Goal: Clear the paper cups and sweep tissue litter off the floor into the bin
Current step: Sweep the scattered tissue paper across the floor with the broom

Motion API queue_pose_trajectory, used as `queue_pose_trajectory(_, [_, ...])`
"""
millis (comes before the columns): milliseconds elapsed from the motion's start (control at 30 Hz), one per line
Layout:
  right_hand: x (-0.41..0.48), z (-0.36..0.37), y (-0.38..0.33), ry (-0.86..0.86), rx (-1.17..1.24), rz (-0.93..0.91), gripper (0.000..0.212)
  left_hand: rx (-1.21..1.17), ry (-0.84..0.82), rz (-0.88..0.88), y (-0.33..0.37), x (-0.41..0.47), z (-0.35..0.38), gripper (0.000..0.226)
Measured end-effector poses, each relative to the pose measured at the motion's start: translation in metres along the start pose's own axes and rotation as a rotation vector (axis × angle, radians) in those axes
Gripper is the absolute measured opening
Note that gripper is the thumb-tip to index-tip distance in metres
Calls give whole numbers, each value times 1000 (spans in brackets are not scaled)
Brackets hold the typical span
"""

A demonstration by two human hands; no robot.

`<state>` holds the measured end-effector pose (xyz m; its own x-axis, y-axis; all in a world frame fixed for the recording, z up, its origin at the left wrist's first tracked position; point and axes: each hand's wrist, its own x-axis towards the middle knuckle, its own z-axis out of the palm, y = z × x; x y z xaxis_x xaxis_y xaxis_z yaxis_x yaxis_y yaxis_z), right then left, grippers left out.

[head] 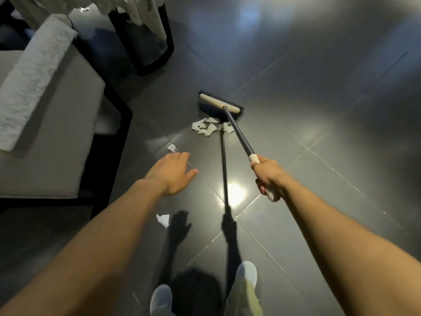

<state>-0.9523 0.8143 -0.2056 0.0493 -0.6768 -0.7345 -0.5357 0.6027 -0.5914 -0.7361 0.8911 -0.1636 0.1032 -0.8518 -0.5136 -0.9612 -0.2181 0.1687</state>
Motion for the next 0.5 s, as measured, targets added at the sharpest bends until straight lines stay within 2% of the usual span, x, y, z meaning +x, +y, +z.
queue_pose_trajectory(167, [4,28,-3,-73,-2,116,29,10,-14,57,-40,-21,23,56])
queue_pose_trajectory(267, [-7,72,9,-89,-51,152,23,16,-40,77,-78,-35,39,56])
queue_pose_trajectory(400, [-39,131,31,-60,-21,186,25,68,-111,97,-128,-57,54,55])
queue_pose_trajectory(500, [-65,159,48,-26,2,228,30,110,-100,114,-150,-69,57,53])
